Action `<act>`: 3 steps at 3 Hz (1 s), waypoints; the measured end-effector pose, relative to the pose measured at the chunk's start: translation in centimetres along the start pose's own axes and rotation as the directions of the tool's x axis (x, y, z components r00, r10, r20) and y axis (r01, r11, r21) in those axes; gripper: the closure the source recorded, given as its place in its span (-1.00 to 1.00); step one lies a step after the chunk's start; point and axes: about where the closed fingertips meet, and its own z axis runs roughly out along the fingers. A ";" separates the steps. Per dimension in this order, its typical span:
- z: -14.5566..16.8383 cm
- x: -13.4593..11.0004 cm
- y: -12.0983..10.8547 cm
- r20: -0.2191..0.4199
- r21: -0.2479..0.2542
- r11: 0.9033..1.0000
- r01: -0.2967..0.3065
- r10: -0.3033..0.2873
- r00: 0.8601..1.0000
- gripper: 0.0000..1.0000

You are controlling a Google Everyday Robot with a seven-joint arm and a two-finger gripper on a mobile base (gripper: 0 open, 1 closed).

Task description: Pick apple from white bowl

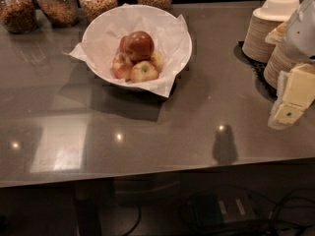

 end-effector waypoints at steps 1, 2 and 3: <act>0.0 0.0 0.0 0.000 0.000 1.000 0.000 0.000 1.000 -1.00; -1.7 -0.4 -0.4 0.000 0.000 1.000 0.000 0.000 1.000 -1.00; -2.6 -0.6 -0.7 0.000 0.000 1.000 0.000 0.000 1.000 -1.00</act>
Offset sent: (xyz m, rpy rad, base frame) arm 0.0265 0.0278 0.0000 0.1487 -0.0508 0.0291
